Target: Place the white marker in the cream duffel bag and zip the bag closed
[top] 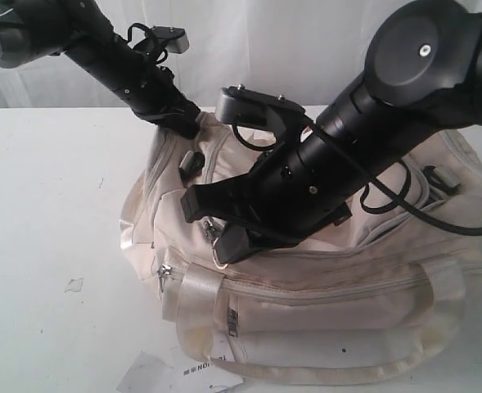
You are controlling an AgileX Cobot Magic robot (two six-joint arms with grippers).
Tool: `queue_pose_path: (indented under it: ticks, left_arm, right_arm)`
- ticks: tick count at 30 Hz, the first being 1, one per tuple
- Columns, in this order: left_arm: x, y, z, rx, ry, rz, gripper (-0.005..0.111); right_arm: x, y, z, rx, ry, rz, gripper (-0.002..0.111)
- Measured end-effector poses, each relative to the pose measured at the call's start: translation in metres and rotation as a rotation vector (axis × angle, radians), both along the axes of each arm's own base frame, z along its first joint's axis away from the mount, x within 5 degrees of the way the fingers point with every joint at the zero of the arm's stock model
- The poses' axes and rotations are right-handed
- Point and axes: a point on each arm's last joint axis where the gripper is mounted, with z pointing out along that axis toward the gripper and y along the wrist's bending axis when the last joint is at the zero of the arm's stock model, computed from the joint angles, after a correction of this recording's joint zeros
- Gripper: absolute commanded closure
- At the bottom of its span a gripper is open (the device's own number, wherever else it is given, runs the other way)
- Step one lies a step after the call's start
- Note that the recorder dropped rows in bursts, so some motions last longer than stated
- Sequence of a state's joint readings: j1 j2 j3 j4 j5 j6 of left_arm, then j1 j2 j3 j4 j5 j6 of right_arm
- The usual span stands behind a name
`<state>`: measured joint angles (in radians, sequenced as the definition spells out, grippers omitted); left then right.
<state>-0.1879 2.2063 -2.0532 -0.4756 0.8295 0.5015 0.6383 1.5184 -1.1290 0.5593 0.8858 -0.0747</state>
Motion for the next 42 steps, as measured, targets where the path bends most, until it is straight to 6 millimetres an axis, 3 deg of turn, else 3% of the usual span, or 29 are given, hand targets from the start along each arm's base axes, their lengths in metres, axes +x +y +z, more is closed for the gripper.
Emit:
queue_pose_path:
  ticks: [7, 15, 18, 31, 36, 42]
  left_arm:
    - [-0.001, 0.001, 0.000, 0.003, 0.008, -0.003, 0.102]
    - [-0.004, 0.004, 0.008, 0.025, 0.004, -0.015, 0.053]
    - [-0.006, 0.008, 0.015, 0.024, -0.008, -0.010, 0.045]
    - [-0.038, 0.018, 0.067, 0.111, -0.041, -0.084, 0.045]
    - [-0.050, 0.022, 0.068, 0.198, 0.006, -0.208, 0.045]
    - [-0.054, 0.017, 0.064, 0.211, -0.100, -0.443, 0.047]
  right_arm:
    - [0.004, 0.000, 0.001, 0.006, -0.037, -0.016, 0.108]
    - [0.006, 0.000, 0.002, 0.010, -0.062, -0.026, 0.108]
    - [0.006, 0.000, 0.001, 0.004, -0.067, -0.023, 0.108]
    - [0.007, -0.002, 0.001, -0.017, -0.093, -0.019, 0.108]
    - [0.008, -0.002, 0.001, -0.017, -0.097, -0.018, 0.108]
    - [0.008, -0.002, 0.001, -0.022, -0.105, -0.017, 0.108]
